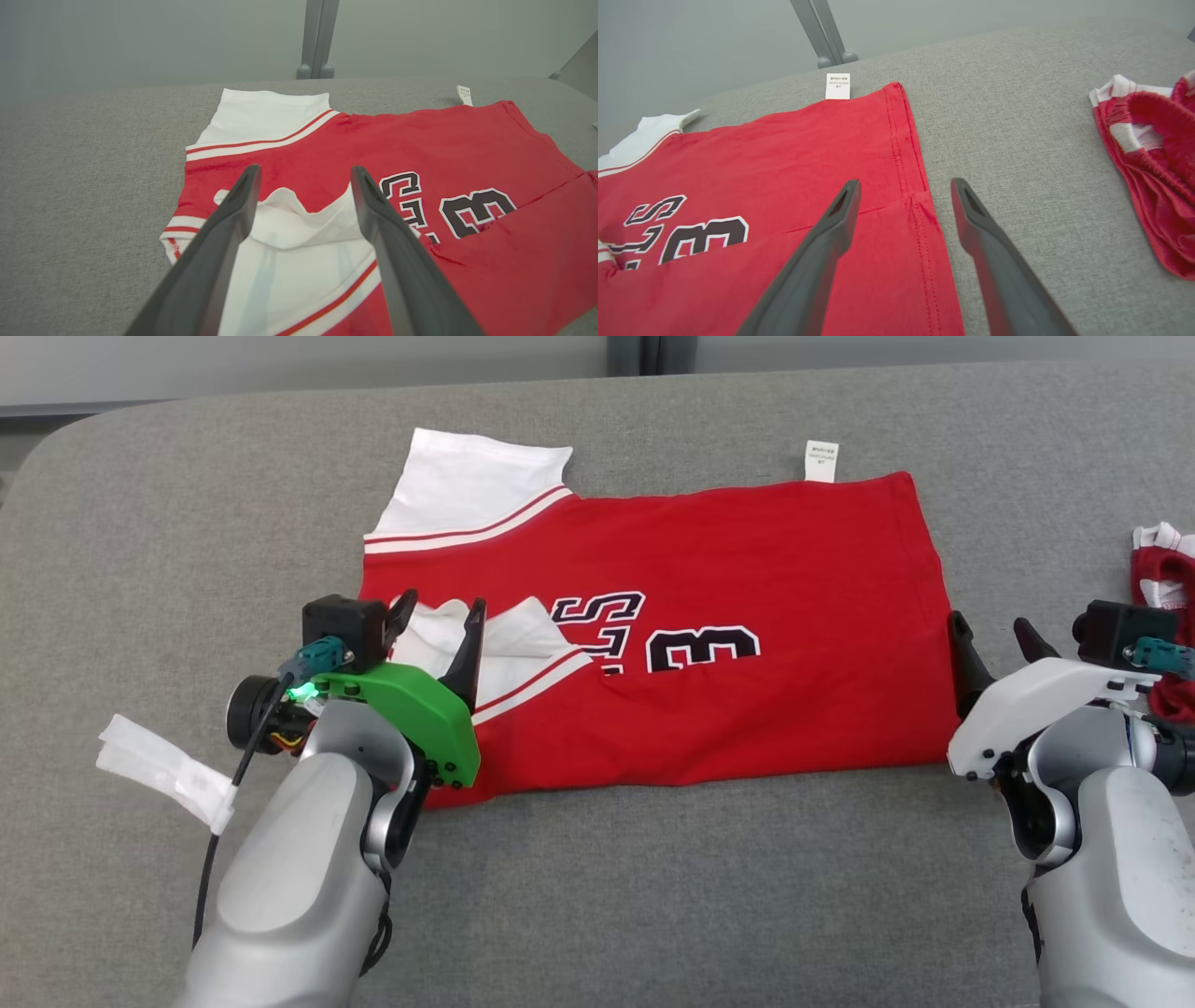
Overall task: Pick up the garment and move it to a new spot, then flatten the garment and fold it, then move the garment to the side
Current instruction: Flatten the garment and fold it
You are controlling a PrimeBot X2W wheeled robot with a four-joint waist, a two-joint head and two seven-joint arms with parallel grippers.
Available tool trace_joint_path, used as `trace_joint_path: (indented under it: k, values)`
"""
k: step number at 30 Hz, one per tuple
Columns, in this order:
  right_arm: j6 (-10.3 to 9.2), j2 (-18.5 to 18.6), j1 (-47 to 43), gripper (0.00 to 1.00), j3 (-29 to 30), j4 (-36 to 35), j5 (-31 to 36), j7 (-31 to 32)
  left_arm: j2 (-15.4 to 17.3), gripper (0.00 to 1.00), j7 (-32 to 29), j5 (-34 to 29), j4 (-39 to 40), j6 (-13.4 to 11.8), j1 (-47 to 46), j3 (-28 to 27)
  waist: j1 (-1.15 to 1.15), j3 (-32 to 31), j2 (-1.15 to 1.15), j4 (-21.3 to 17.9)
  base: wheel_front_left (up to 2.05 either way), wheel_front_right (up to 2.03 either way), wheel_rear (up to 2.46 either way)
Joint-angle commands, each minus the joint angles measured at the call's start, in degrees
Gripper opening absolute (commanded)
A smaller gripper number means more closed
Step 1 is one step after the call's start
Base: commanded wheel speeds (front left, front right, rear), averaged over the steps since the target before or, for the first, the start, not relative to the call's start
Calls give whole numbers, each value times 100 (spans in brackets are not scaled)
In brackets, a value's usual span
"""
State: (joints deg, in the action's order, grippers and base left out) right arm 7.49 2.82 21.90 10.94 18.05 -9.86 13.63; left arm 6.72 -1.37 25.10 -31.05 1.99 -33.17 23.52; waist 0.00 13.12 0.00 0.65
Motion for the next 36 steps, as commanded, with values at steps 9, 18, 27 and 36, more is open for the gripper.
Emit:
trace_joint_path:
  k: [9, 18, 27, 36]
  values:
    - [-2, 16, -458, 100, 111, -604, 348, 383, 412, 100, -280, 163, 773, -199, 663, -127, 0, -347, 0, 159, 0, 0, 0]
    - [-2, 15, -1192, 100, 210, -1215, 344, 870, 723, 100, -1535, 648, 1702, -686, 1728, -326, 0, -572, 0, 262, 0, 0, 0]
    - [-2, 14, -1294, 100, 54, -1374, 220, 1015, 459, 100, -2036, 1142, 1791, -1234, 2233, -581, 0, -389, 0, 69, 0, 0, 0]
    - [-1, 16, -1090, 100, -17, -1130, 190, 1058, 258, 3, -1734, 1305, 1550, -1333, 2140, -794, 0, -232, 0, -19, 0, 0, 0]
